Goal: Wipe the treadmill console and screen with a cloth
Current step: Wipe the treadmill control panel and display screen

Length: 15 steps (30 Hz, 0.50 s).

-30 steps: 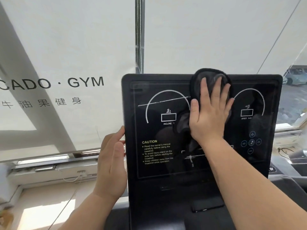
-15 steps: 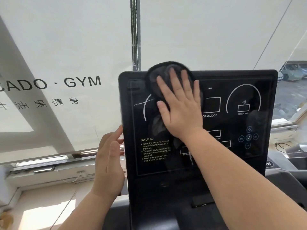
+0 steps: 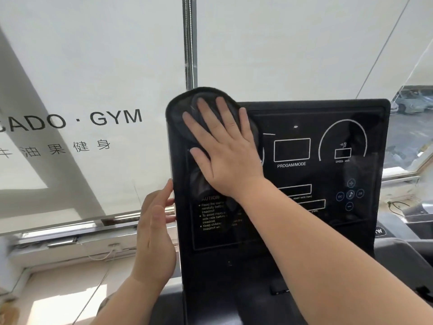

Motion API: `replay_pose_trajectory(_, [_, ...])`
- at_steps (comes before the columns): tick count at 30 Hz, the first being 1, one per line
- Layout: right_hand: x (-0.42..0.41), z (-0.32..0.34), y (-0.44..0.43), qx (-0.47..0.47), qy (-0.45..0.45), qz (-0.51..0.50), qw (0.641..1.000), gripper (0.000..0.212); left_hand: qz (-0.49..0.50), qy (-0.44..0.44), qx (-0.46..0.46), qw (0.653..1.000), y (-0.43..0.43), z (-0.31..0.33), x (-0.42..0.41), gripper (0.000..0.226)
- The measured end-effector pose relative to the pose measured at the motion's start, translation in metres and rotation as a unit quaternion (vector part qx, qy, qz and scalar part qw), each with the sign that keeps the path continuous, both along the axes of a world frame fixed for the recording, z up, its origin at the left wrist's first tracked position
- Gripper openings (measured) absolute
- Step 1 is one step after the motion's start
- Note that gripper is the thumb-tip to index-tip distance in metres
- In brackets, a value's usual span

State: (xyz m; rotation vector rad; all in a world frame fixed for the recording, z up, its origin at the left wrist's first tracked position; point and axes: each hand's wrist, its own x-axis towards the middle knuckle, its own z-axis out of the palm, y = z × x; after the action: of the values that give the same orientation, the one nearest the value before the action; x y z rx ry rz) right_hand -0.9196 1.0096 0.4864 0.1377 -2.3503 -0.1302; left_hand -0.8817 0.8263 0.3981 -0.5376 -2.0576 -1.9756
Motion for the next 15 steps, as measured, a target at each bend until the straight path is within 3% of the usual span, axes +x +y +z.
replay_pose_trajectory(2, [0.009, -0.006, 0.034, -0.063, 0.027, -0.051, 0.996, 0.061, -0.014, 0.008, -0.007, 1.0, -0.004, -0.003, -0.001, 0.047])
replay_pose_trajectory(6, [0.022, -0.018, 0.06, -0.315, 0.074, -0.197, 0.926, 0.063, -0.032, -0.01, -0.008, 0.999, -0.004, 0.0, 0.001, 0.05])
replay_pose_trajectory(8, [0.015, -0.014, 0.041, -0.37, 0.078, -0.224, 0.898, 0.064, -0.028, -0.013, -0.007, 0.999, -0.002, 0.0, 0.004, 0.053])
replay_pose_trajectory(10, [0.01, -0.013, 0.012, -0.312, 0.068, -0.19, 0.928, 0.065, -0.027, -0.011, -0.011, 1.0, -0.002, 0.001, 0.006, 0.053])
replay_pose_trajectory(12, [0.013, -0.024, -0.014, -0.16, 0.027, -0.103, 0.981, 0.064, -0.019, -0.017, -0.007, 1.0, -0.001, 0.0, 0.006, 0.056])
replay_pose_trajectory(15, [0.027, -0.049, -0.021, -0.003, -0.032, -0.01, 0.999, 0.061, 0.013, 0.001, -0.005, 1.0, 0.004, 0.0, 0.007, 0.068])
